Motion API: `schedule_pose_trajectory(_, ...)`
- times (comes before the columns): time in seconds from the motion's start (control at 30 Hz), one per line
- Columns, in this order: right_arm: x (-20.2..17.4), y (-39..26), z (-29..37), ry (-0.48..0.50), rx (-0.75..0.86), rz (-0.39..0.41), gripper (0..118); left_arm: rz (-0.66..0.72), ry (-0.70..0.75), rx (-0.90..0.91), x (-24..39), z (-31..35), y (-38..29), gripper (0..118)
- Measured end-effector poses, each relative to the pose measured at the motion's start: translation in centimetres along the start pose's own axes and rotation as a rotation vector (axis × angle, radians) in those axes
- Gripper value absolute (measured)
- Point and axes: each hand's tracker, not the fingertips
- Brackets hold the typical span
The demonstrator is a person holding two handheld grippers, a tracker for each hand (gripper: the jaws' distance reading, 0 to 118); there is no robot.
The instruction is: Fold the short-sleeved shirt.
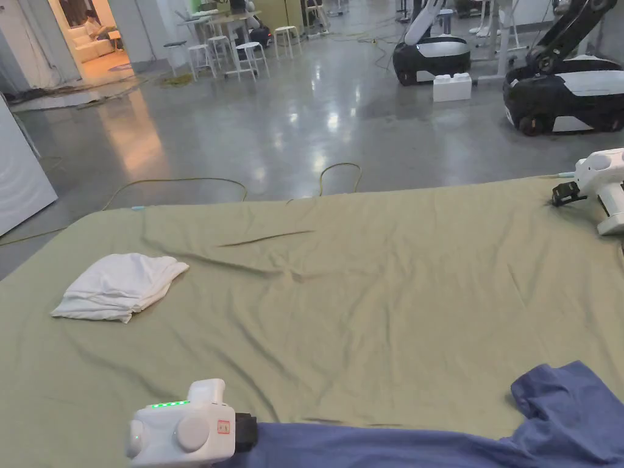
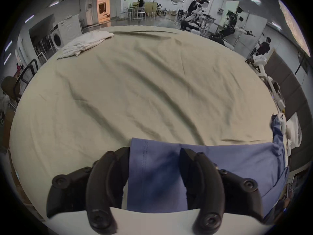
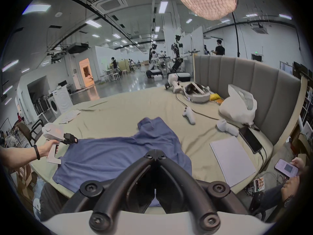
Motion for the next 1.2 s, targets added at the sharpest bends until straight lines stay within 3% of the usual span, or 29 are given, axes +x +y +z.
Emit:
schedule_pose_trajectory(0.13,0.0,-0.2,-1.6,0.006,-0.044,-0.009,0,-0.067,0.036,-0.022,0.6,-0.1,-0.2,48)
schedule_pose_trajectory(0.17,-0.3,0.0,-2.0,0.010,-0.049,-0.008,0,-0.077,0.050,-0.022,0.8,0.0,-0.2,40)
schedule_pose_trajectory(0.2,-0.4,0.3,-2.6,0.011,-0.055,-0.003,0,-0.102,0.068,-0.019,1.1,0.2,-0.3,24)
schedule_pose_trajectory(0.33,-0.3,2.7,-6.1,0.032,-0.082,0.022,2,-0.172,0.101,-0.025,2.7,-0.1,-0.9,13)
schedule_pose_trajectory(0.37,0.0,3.5,-8.1,0.047,-0.126,0.019,14,-0.191,0.119,-0.028,3.0,-0.7,-0.9,13)
schedule_pose_trajectory(0.4,0.5,4.1,-9.8,0.068,-0.182,0.006,54,-0.198,0.127,-0.033,3.1,-1.2,-1.2,13)
schedule_pose_trajectory(0.43,1.1,4.5,-12.0,0.094,-0.212,-0.004,83,-0.215,0.131,-0.055,3.2,-1.7,-1.2,13)
schedule_pose_trajectory(0.47,1.7,4.8,-14.7,0.103,-0.251,-0.012,90,-0.232,0.134,-0.071,3.3,-1.7,-0.8,13)
schedule_pose_trajectory(0.57,4.0,5.6,-22.4,0.051,-0.359,-0.026,88,-0.242,0.131,-0.107,3.3,-1.4,0.1,13)
schedule_pose_trajectory(0.67,6.4,5.7,-29.6,0.012,-0.479,-0.141,88,-0.236,0.122,-0.117,3.6,-0.9,0.1,13)
schedule_pose_trajectory(0.73,7.0,5.1,-32.9,-0.094,-0.558,-0.074,81,-0.232,0.119,-0.118,3.6,-0.8,0.0,13)
schedule_pose_trajectory(0.77,7.1,4.5,-34.3,-0.147,-0.629,-0.022,64,-0.233,0.118,-0.118,3.8,-0.5,-0.1,13)
schedule_pose_trajectory(0.8,7.0,3.5,-35.1,-0.171,-0.697,0.023,55,-0.234,0.117,-0.118,3.9,-0.4,-0.1,13)
schedule_pose_trajectory(0.83,6.7,2.6,-35.1,-0.168,-0.722,0.061,52,-0.235,0.113,-0.122,3.9,-0.3,-0.2,13)
schedule_pose_trajectory(0.87,6.1,2.9,-34.4,-0.153,-0.621,0.083,48,-0.240,0.112,-0.120,4.0,-0.2,-0.3,13)
schedule_pose_trajectory(0.93,5.2,3.2,-33.7,-0.162,-0.621,0.078,44,-0.230,0.104,-0.105,3.6,-0.4,-0.3,13)
schedule_pose_trajectory(1.0,5.0,3.4,-33.6,-0.160,-0.618,0.162,9,-0.192,0.080,-0.115,3.3,0.4,0.2,13)
schedule_pose_trajectory(1.07,4.9,4.2,-31.7,-0.089,-0.593,0.121,6,-0.146,0.035,-0.122,2.3,1.6,1.0,13)
schedule_pose_trajectory(1.13,5.0,4.8,-28.2,-0.020,-0.498,0.083,5,-0.127,-0.108,-0.024,1.4,5.9,0.0,12)
schedule_pose_trajectory(1.2,5.0,4.9,-23.4,0.026,-0.417,0.095,5,-0.147,-0.152,0.062,0.0,10.5,-2.3,12)
